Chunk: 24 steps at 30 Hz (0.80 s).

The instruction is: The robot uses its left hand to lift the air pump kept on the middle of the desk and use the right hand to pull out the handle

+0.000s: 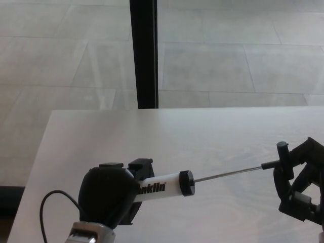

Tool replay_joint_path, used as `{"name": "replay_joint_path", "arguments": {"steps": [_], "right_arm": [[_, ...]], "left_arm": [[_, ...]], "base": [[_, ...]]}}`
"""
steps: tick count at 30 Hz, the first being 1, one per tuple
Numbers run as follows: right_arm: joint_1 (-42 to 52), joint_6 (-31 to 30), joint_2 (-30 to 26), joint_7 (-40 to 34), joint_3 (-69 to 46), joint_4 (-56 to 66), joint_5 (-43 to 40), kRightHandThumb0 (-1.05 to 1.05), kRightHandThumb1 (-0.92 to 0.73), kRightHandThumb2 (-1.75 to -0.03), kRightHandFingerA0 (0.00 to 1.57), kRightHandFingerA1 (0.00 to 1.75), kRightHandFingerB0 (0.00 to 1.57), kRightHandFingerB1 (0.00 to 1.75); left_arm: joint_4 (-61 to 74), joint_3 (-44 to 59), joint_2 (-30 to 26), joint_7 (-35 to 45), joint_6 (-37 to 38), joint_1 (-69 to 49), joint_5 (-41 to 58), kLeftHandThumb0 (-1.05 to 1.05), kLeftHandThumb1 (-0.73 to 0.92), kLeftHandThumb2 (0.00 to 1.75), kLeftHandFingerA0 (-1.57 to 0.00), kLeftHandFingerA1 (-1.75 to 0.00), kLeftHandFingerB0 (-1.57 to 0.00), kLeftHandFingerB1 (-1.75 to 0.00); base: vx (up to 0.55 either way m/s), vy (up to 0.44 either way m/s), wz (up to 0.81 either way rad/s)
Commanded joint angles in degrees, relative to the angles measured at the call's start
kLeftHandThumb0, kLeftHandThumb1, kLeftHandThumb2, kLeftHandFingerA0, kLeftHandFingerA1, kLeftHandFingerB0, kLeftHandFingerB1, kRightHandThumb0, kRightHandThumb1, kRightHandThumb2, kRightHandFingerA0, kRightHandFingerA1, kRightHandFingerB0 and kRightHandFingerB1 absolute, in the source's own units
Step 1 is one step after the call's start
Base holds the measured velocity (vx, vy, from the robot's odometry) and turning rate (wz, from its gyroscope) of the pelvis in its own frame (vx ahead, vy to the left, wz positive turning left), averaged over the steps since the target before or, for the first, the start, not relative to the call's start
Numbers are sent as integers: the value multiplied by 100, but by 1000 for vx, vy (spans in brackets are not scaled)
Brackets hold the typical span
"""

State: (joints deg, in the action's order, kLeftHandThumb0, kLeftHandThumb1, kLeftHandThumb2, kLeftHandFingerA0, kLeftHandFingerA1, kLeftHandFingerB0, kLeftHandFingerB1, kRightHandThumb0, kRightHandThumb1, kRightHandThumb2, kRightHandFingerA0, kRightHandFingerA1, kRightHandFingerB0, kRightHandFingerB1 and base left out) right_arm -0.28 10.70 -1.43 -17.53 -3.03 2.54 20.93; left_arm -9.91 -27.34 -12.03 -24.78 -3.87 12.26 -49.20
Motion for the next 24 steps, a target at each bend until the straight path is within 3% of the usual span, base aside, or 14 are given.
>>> {"name": "replay_joint_path", "arguments": {"steps": [1,10,11,12,13,14,15,17,18,19,20,21,23,24], "right_arm": [[-24,-72,-107,-68,-100,26,6,-25,-52,-114,89,175,75,157],[-31,-33,-62,-60,-99,0,-59,-22,-51,-113,87,173,75,153],[-28,41,-78,-83,-101,-10,-47,-29,-50,-113,115,135,93,123],[-31,64,-79,-77,-115,-18,-78,-16,-50,-113,93,175,72,154],[-55,39,-70,-89,-121,-38,-78,-29,-49,-114,115,136,93,123],[-63,18,-66,-83,-124,-37,-82,-29,-50,-114,116,136,94,123],[-61,20,-71,-65,-124,-34,-94,-21,-51,-113,86,174,74,156],[-53,20,-70,55,-131,-14,-232,-15,-51,-112,94,174,72,153],[-29,-17,-102,292,-123,15,-434,-19,-59,-107,84,174,70,152],[-27,-55,-154,548,-103,37,-631,-16,-64,-98,84,165,73,140],[-10,-258,-175,821,-92,131,-846,-23,-76,-69,78,158,73,92],[-3,-535,-294,1102,-14,222,-836,-40,-70,-61,80,88,37,35],[27,-984,-659,1682,212,325,-674,-57,-64,-59,43,50,7,25],[44,-1067,-776,1805,285,341,-573,-57,-64,-59,43,50,7,25]], "left_arm": [[38,140,-242,61,29,-185,-51,-15,53,110,-80,-175,-73,-146],[-25,180,-252,-60,105,-260,-69,-17,56,102,-80,-175,-70,-151],[-56,153,-282,-128,125,-260,-148,-18,58,100,-79,-175,-71,-148],[-78,178,-268,-138,170,-284,-89,-17,56,104,-79,-175,-69,-152],[-109,183,-270,-143,184,-277,-79,-17,56,104,-79,-175,-69,-153],[-123,182,-270,-144,171,-273,-98,-18,58,104,-79,-175,-69,-152],[-120,177,-269,-138,143,-275,-127,-17,56,105,-80,-175,-69,-152],[-78,168,-236,-45,55,-266,-154,-18,58,102,-79,-175,-69,-151],[-48,174,-217,-26,50,-262,-139,-17,58,104,-79,-175,-71,-149],[-39,178,-191,5,17,-234,-137,-17,56,106,-79,-175,-72,-149],[-11,188,-161,68,-4,-222,-103,-16,56,107,-80,-175,-72,-150],[4,211,-119,113,8,-187,-35,-16,58,105,-80,-175,-68,-154],[-57,251,-19,56,136,-79,101,-14,54,111,-83,-175,-72,-155],[-68,270,20,32,180,-71,161,-14,54,111,-83,-175,-72,-155]], "base": [[0,0,0],[0,0,0],[0,0,0],[0,0,0],[0,0,0],[0,0,0],[0,0,0],[0,0,0],[0,0,0],[0,0,0],[0,0,0],[0,0,0],[0,0,0],[0,0,0]]}}
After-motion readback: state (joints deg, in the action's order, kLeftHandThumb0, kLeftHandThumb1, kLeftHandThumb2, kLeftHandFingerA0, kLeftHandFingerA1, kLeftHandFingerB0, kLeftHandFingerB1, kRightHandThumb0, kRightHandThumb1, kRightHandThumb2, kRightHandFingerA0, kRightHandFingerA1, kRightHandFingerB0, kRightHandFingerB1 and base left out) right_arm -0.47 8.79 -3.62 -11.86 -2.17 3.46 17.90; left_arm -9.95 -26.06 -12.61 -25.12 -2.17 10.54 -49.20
